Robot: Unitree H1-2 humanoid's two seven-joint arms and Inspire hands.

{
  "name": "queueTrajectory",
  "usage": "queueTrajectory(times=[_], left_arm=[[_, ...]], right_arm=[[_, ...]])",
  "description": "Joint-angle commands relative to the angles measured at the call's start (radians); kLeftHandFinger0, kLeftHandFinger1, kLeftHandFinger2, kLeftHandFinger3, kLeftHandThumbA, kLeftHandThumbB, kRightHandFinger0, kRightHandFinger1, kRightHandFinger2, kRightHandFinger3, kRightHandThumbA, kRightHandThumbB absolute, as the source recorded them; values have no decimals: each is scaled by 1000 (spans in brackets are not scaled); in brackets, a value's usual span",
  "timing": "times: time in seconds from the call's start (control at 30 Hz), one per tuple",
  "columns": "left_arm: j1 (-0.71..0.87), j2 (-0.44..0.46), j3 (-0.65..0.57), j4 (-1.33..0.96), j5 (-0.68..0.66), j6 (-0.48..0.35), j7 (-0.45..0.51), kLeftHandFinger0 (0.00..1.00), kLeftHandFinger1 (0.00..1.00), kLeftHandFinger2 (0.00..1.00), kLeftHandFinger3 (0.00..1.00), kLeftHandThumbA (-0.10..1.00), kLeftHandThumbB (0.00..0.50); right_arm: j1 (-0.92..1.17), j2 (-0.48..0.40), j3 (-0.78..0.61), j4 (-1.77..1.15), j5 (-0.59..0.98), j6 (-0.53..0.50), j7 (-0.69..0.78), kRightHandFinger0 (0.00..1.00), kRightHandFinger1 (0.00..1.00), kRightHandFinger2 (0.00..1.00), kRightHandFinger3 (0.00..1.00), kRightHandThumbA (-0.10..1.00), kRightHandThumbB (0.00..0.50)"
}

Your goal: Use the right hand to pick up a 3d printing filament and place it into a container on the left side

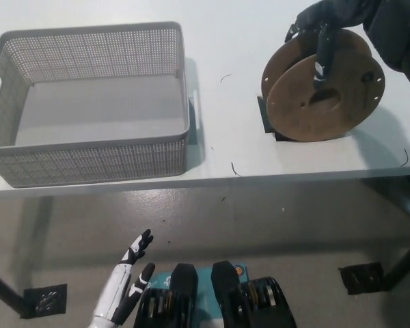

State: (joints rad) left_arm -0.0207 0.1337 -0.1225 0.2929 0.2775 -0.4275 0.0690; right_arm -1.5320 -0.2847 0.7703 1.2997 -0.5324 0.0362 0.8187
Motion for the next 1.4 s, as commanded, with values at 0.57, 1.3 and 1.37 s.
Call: queueTrajectory(times=[0.57,1.3,1.37], left_arm=[[-16,21,-4,-20,-19,-43,0,1000,1000,1000,1000,1000,161],[-16,22,-7,-12,-36,-43,-3,1000,1000,1000,1000,1000,156],[-15,22,-7,-13,-30,-43,-3,1000,1000,1000,1000,1000,151]], right_arm=[[150,-32,-136,60,-19,-67,-451,419,544,491,227,-100,197],[211,-83,-1295,128,728,144,-593,0,262,805,1000,-100,163],[219,-81,-1362,132,770,156,-600,0,205,726,1000,-100,163]])
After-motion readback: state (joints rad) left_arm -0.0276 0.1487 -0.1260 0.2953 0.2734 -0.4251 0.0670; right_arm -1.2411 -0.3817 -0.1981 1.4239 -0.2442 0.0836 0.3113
